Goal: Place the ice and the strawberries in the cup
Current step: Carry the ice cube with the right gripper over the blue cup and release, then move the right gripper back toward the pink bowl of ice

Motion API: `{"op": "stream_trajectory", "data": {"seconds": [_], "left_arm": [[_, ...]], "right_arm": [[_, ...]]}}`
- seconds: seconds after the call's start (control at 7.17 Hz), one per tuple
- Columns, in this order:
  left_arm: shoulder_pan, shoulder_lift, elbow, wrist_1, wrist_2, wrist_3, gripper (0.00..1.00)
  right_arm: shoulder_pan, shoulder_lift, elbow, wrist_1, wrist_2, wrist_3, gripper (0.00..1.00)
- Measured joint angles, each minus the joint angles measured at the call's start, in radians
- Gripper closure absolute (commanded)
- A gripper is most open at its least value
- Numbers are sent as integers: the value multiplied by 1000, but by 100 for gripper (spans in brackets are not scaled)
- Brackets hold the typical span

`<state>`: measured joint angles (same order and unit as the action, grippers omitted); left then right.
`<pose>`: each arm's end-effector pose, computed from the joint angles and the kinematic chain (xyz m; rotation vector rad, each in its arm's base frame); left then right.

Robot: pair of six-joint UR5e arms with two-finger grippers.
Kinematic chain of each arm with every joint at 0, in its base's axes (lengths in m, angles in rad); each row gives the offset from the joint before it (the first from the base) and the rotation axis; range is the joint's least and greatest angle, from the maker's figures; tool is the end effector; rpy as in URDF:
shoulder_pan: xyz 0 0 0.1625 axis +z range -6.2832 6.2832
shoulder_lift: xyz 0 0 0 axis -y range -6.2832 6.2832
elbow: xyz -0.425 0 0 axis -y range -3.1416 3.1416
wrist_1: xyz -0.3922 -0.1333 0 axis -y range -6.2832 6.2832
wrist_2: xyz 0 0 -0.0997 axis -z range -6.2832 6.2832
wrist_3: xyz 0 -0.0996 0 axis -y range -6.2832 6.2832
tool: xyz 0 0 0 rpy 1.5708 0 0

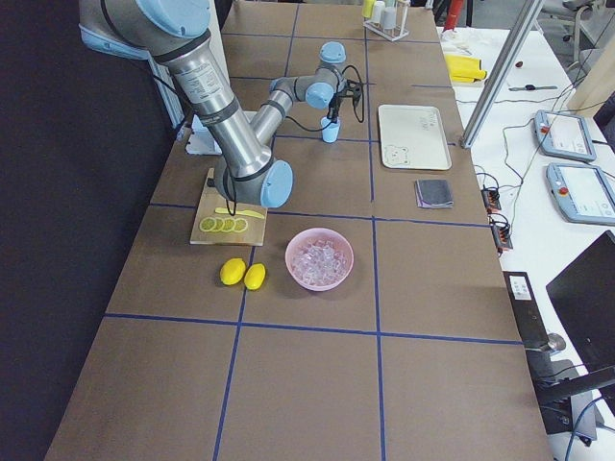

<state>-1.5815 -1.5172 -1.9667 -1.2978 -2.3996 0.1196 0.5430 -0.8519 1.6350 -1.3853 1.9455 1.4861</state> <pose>-0.0647 -0.4501 0.5155 0.1192 0.8231 0.1313 -0.5413 -0.4398 0.1760 -0.0326 -1.0177 0.2368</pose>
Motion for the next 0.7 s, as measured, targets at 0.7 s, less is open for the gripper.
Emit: {"op": "stream_trajectory", "data": {"seconds": [0.7], "left_arm": [[0, 2, 4, 1, -1, -2, 0]], "right_arm": [[5, -11, 23, 1, 4, -4, 36]]}}
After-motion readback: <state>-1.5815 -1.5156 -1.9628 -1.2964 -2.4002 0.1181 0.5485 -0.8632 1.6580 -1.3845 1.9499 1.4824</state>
